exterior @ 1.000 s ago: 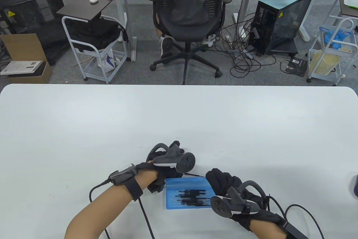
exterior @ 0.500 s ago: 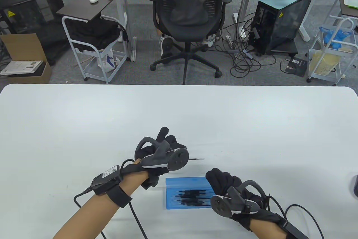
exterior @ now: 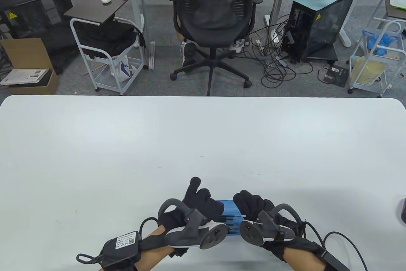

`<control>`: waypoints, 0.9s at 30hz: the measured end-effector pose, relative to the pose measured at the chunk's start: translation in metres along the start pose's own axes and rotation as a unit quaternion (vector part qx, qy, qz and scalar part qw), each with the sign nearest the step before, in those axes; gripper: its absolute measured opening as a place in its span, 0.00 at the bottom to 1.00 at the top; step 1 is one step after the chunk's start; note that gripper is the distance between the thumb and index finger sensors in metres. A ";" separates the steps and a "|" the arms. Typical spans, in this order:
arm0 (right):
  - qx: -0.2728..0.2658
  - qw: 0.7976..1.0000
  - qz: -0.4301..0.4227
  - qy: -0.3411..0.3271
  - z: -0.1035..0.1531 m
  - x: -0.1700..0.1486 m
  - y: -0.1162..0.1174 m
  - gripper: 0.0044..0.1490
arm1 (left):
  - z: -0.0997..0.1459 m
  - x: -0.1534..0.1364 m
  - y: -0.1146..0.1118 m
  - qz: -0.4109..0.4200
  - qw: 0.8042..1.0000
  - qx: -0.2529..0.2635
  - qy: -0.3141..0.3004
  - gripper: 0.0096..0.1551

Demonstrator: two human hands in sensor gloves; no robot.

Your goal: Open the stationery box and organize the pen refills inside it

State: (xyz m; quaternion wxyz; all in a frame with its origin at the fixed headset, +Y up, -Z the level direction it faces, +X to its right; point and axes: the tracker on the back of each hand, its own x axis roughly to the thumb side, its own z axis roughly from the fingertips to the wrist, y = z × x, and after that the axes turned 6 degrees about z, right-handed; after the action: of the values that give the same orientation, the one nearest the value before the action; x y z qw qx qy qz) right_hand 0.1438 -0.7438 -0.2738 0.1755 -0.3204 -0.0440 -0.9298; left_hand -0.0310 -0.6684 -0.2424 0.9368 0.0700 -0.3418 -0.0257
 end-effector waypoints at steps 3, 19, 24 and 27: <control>0.000 1.000 -0.003 0.000 0.000 -0.001 0.000 0.77 | 0.001 0.009 -0.019 -0.001 1.000 -0.015 -0.002 0.33; -0.004 1.000 -0.001 0.004 -0.002 -0.001 0.000 0.77 | -0.006 0.027 -0.069 -0.098 0.995 -0.029 -0.004 0.32; -0.005 1.000 0.003 0.008 -0.001 0.001 -0.001 0.76 | -0.003 0.021 -0.064 -0.057 0.998 -0.038 -0.011 0.30; -0.011 1.000 0.000 0.008 0.000 -0.001 -0.003 0.74 | 0.004 0.011 -0.045 0.012 1.000 0.000 -0.012 0.28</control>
State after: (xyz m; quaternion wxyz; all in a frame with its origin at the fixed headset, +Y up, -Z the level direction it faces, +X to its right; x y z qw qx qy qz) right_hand 0.1434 -0.7407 -0.2740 0.1724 -0.3149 -0.0329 -0.9328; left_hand -0.0256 -0.7145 -0.2388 0.9327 0.0656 -0.3543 -0.0148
